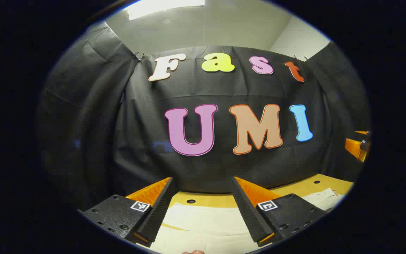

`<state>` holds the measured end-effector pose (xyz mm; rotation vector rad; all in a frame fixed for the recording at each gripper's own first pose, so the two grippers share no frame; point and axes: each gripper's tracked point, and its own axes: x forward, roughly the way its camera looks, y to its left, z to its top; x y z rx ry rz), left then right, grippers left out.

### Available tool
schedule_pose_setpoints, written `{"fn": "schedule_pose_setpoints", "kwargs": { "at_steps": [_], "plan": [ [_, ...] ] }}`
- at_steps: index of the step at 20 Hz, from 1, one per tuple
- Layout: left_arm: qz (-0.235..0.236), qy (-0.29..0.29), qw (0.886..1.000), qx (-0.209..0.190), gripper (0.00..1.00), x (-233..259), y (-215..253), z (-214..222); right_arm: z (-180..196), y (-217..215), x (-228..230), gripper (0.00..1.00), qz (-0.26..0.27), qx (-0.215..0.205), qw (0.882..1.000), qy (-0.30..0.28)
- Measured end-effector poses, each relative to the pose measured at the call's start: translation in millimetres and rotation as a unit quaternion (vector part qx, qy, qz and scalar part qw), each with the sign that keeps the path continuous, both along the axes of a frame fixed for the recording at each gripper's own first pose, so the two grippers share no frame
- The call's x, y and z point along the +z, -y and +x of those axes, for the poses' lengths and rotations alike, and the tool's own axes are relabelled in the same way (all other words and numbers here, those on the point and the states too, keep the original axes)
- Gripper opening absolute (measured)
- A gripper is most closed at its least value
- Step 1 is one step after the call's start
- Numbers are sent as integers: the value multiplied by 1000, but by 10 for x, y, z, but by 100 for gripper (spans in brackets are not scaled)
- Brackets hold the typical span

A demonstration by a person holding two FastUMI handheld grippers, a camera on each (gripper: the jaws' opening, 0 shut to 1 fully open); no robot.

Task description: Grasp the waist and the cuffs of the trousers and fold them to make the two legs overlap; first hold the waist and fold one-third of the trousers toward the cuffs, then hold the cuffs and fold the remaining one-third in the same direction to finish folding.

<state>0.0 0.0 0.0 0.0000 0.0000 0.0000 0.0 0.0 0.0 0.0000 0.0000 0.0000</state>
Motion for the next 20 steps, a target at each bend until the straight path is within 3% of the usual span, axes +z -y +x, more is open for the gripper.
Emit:
{"fn": "schedule_pose_setpoints", "kwargs": {
  "at_steps": [3, 10, 15, 20],
  "plan": [
    [-4, 0, 1000, 8, 95, -2, -16, 9, 16, 8, -17, 96, -2, 10, 1000, -12],
    [10, 7, 1000, 10, 95, 50, -56, 69, -13, 64, -77, 97, -69, 25, 997, -15],
    [3, 0, 1000, -1, 95, -2, 22, 189, 15, 89, -129, 97, -89, 24, 995, -22],
    [26, 6, 1000, -5, 95, 46, -3, 254, -44, 378, -366, 97, -169, 34, 984, -52]
  ]
}}
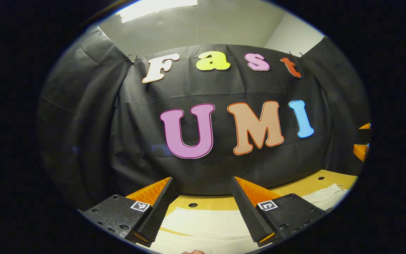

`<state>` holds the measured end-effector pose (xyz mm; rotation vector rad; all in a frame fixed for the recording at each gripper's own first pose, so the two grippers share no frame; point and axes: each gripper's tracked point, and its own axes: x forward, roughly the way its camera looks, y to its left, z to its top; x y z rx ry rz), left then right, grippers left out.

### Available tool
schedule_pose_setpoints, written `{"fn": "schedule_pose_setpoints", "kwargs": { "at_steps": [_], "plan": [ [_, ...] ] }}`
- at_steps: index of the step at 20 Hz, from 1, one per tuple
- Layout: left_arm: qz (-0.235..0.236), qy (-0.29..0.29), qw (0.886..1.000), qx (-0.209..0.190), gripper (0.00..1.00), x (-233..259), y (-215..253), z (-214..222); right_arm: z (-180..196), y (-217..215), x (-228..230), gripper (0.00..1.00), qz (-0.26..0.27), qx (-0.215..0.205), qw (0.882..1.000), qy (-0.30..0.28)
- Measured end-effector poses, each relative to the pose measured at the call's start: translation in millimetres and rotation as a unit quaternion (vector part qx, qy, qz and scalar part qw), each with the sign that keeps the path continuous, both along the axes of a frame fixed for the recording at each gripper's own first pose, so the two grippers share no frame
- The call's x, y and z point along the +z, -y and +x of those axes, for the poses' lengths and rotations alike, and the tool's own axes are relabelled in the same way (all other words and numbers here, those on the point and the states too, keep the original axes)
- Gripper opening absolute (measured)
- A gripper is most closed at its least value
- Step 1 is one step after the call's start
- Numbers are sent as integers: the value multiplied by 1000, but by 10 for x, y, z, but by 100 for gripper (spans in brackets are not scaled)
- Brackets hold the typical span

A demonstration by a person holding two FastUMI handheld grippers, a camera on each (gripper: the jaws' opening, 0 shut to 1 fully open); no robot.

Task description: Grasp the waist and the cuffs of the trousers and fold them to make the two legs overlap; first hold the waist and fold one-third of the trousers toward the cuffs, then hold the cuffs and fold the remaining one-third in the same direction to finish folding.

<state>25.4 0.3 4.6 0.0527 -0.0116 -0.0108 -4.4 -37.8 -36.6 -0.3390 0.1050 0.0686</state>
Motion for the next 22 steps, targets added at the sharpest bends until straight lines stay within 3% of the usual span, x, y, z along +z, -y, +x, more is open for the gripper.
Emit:
{"fn": "schedule_pose_setpoints", "kwargs": {
  "at_steps": [4, 10, 12, 14, 15, 16, 22],
  "plan": [
    [-5, -14, 1000, 10, 95, -95, -49, -3, -280, 395, -451, 97, -63, -4, 996, -63],
    [-4, -25, 999, 22, 95, -202, -118, -30, -841, 712, -1136, 98, -170, 36, 973, -152],
    [-3, -34, 999, 21, 95, -261, -101, -43, -1053, 669, -1404, 98, -214, 74, 958, -175],
    [5, -35, 999, 18, 95, -277, -75, -57, -1283, 667, -1801, 97, -255, 124, 934, -215],
    [11, -40, 999, 13, 95, -303, -43, -60, -1432, 669, -2078, 95, -271, 153, 916, -253],
    [17, -46, 999, 9, 94, -353, -34, -79, -1506, 667, -2234, 100, -281, 170, 905, -272],
    [43, -57, 997, 3, 94, -449, -55, -126, -1635, 530, -2488, 98, -323, 224, 872, -292]
  ]
}}
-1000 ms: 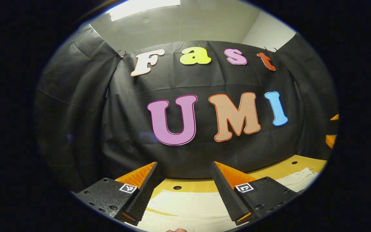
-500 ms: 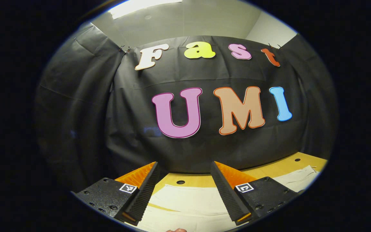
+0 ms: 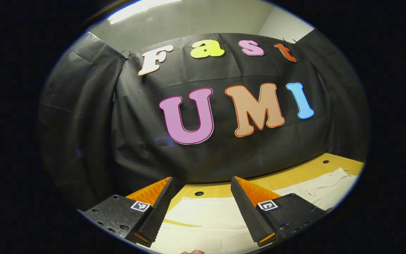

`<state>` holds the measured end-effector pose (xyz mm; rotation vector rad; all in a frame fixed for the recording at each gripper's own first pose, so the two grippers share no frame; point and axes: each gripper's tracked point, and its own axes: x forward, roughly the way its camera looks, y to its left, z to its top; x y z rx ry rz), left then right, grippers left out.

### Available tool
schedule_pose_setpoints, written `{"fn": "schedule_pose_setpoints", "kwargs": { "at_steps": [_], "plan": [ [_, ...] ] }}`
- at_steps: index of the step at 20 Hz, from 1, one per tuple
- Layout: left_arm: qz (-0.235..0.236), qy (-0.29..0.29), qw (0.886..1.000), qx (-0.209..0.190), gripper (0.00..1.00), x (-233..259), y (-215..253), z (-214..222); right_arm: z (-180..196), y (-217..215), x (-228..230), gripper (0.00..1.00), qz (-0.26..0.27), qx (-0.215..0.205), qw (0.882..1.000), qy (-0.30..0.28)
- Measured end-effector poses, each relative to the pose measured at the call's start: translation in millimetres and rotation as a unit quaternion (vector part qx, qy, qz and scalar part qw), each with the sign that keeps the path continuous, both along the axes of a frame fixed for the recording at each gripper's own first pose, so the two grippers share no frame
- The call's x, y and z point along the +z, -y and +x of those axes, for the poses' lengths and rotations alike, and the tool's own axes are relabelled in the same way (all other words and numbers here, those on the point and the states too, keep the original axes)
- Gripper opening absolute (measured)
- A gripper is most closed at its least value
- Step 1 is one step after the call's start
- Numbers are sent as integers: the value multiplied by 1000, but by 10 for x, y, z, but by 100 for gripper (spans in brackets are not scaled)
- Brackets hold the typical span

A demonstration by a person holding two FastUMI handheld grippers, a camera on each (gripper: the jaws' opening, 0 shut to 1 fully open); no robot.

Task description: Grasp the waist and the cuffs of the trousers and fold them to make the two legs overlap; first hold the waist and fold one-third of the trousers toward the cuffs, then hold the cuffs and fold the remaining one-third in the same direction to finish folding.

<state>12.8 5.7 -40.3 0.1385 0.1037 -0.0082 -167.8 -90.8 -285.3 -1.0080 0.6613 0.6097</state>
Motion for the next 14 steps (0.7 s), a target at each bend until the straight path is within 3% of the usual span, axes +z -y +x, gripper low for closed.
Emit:
{"fn": "schedule_pose_setpoints", "kwargs": {
  "at_steps": [9, 14],
  "plan": [
    [20, -23, 999, 16, 95, -181, -176, -33, -6, -99, -374, 99, -54, 69, 995, -37],
    [24, -36, 999, 28, 95, -263, -286, -55, 193, -149, -492, 90, -89, 100, 991, -24]
  ]
}}
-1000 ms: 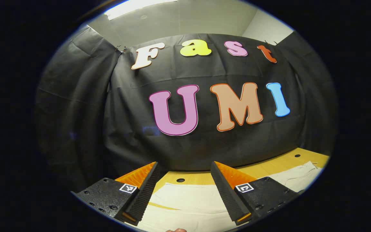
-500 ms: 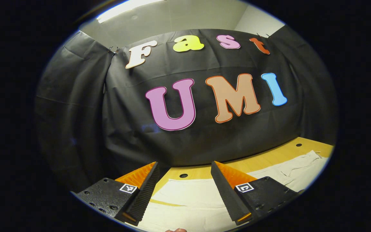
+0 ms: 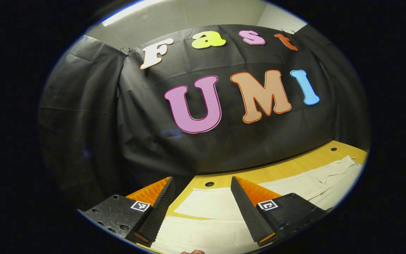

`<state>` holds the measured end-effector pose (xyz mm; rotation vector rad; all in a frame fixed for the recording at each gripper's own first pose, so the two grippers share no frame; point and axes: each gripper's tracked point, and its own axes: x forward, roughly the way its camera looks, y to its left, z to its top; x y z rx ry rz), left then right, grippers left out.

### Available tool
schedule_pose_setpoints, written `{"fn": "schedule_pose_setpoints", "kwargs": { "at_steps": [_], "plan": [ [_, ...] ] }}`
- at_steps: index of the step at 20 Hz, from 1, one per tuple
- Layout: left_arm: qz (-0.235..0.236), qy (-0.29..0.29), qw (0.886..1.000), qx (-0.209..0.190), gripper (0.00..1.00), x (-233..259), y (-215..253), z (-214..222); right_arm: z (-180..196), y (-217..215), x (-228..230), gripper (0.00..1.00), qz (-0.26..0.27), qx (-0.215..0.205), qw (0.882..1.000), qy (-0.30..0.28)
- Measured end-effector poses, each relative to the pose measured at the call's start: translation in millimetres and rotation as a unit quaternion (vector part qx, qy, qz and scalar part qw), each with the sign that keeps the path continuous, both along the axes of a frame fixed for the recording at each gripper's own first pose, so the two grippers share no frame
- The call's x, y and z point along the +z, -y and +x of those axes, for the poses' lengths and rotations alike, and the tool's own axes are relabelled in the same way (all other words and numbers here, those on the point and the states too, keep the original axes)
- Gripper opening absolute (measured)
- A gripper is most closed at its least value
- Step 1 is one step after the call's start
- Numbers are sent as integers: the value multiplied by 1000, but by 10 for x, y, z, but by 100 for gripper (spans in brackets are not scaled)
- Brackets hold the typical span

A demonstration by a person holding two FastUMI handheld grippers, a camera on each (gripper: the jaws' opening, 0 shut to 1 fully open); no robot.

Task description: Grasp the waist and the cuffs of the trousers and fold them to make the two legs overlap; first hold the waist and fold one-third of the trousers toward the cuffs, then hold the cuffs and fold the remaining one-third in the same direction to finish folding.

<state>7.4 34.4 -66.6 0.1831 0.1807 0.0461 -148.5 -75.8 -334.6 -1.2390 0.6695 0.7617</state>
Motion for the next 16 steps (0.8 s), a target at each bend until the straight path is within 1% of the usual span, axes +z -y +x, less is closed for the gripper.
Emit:
{"fn": "schedule_pose_setpoints", "kwargs": {
  "at_steps": [2, 4, 5, 6, 7, 8, 9, 10, 11, 12, 13, 14, 15, 16],
  "plan": [
    [6, 1, 1000, -1, 94, -18, -8, 8, 45, -12, -43, 86, 0, -10, 1000, -2],
    [9, -3, 1000, -6, 95, -38, 4, 7, 25, -16, -107, 76, -1, -19, 1000, -14],
    [12, -5, 1000, -8, 94, -54, 12, 9, 18, -37, -111, 63, -5, -19, 1000, -15],
    [15, -5, 1000, -10, 94, -73, 6, 6, -19, -31, -179, 55, -12, -21, 999, -25],
    [20, -7, 1000, -13, 94, -88, -10, 1, -35, -45, -183, 39, -14, -20, 999, -25],
    [24, -10, 1000, -15, 94, -96, -19, 3, -57, -40, -229, 28, -17, -22, 999, -28],
    [34, -12, 999, -18, 94, -108, -38, -9, -21, -45, -236, 7, -16, -24, 999, -20],
    [43, -15, 999, -22, 95, -122, -60, -22, -30, -27, -178, 15, -13, -35, 999, -17],
    [54, -17, 998, -28, 96, -156, -73, -28, -15, -28, -211, 7, -6, -45, 999, -16],
    [68, -18, 997, -38, 96, -178, -89, -57, -8, -24, -221, 10, 0, -59, 998, -19],
    [87, -19, 995, -49, 96, -199, -110, -71, -17, -28, -219, 3, 7, -69, 997, -21],
    [111, -24, 992, -59, 96, -241, -144, -102, -12, -26, -213, 3, 8, -73, 997, -21],
    [134, -28, 988, -71, 96, -280, -177, -138, -9, -33, -215, 6, 6, -66, 998, -16],
    [154, -35, 984, -83, 96, -347, -202, -176, -2, -50, -205, 5, 0, -55, 998, -8]
  ]
}}
